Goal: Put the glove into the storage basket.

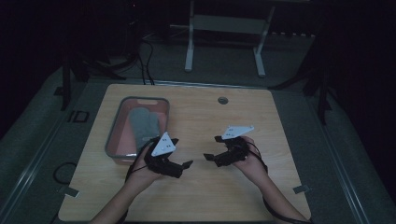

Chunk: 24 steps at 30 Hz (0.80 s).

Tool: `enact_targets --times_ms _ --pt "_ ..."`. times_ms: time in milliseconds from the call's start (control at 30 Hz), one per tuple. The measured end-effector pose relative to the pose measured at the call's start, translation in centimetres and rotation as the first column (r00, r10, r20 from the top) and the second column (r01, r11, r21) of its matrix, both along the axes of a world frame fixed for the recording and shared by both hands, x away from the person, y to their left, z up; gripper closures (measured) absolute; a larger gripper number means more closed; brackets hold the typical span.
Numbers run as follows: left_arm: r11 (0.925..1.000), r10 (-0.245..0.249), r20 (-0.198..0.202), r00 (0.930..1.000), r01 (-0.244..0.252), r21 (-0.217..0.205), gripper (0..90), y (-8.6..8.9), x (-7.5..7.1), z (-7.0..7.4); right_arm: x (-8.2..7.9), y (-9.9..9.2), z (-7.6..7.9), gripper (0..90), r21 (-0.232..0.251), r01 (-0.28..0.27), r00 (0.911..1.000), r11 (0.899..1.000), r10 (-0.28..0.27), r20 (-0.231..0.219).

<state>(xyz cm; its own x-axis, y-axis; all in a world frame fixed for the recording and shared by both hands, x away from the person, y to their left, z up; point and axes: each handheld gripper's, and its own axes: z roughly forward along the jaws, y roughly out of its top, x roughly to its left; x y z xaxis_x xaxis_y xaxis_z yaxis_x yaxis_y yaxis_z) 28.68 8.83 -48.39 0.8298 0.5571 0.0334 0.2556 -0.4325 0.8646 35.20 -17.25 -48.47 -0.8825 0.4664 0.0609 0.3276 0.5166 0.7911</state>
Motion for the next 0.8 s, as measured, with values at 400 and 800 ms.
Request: enact_targets --times_ms 400,800 --pt "0.9957 -0.093 -0.049 0.9945 0.093 -0.005 10.4 -2.7 -0.5 -2.9 -1.5 -5.6 -3.7 14.1 0.011 -0.017 0.9997 1.0 0.017 0.016" --pt "0.9899 -0.141 -0.076 0.9871 0.142 0.008 10.5 -3.9 -1.1 -4.7 -2.9 -8.9 -5.9 14.1 0.019 0.041 0.999 0.999 -0.04 -0.017"
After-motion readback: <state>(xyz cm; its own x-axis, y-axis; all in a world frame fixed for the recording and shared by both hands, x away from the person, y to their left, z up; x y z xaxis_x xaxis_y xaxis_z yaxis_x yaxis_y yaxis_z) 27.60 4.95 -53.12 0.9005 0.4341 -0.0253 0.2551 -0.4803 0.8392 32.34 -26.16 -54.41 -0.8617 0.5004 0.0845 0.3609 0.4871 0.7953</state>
